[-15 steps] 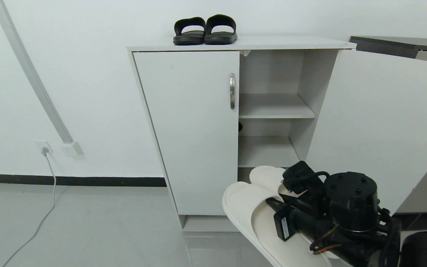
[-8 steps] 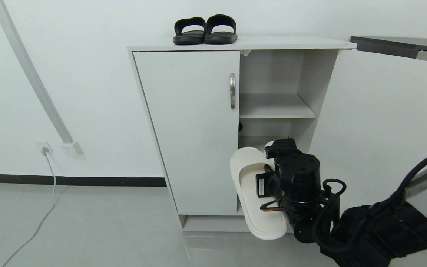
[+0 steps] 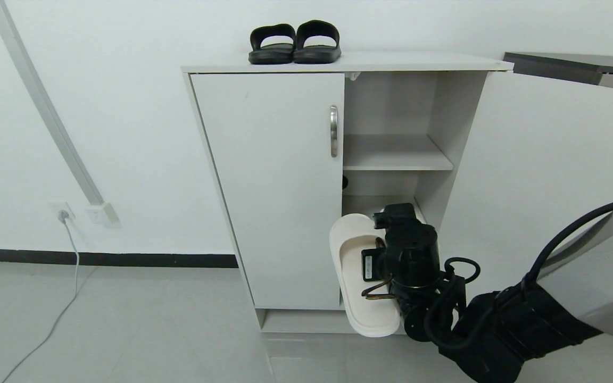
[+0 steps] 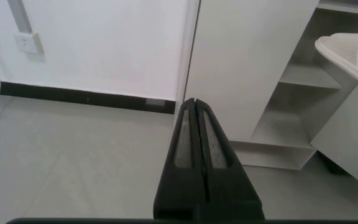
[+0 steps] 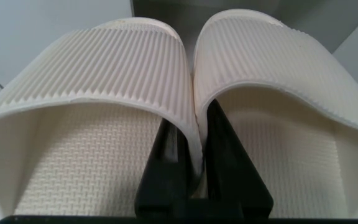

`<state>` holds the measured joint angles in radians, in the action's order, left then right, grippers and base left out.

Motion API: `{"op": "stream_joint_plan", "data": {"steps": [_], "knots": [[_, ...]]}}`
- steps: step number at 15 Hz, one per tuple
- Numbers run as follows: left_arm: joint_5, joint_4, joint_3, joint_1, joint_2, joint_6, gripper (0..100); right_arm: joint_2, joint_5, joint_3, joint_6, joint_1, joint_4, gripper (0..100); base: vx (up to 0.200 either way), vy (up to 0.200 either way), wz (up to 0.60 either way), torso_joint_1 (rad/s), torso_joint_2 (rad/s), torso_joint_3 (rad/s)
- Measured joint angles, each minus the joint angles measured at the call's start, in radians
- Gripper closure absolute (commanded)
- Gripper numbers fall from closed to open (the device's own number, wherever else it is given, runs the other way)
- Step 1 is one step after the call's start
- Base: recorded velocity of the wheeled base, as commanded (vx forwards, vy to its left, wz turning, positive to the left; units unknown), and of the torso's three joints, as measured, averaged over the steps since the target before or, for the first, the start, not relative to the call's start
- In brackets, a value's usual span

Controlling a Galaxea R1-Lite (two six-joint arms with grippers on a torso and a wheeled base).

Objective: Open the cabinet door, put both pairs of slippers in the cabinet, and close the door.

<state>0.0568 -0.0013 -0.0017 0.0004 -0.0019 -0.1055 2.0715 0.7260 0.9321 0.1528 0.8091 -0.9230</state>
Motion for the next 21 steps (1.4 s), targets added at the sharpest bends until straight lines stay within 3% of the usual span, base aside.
{"op": "stream_joint_plan", "data": {"steps": [2,10,15,21], "knots": [[-0.002,0.0,0.0,0.001,0.0,0.0,100,0.011,0.002,0.0,0.009,-0.009,0.0,100,0.0,-0.2,0.0,0.007,0.0,0.005],[-0.002,0.0,0.0,0.0,0.0,0.001,100,0.079,0.0,0.016,0.038,-0.039,-0.005,100,0.0,0.0,0.0,0.0,0.0,0.0],[-0.004,0.0,0.0,0.001,0.0,0.001,100,0.127,-0.064,0.025,0.038,-0.053,-0.051,100,0.0,0.0,0.0,0.0,0.0,0.0],[-0.017,0.001,-0.001,0.001,0.001,0.017,100,0.166,-0.074,0.042,0.034,-0.055,-0.059,100,0.0,0.0,0.0,0.0,0.0,-0.059]]}}
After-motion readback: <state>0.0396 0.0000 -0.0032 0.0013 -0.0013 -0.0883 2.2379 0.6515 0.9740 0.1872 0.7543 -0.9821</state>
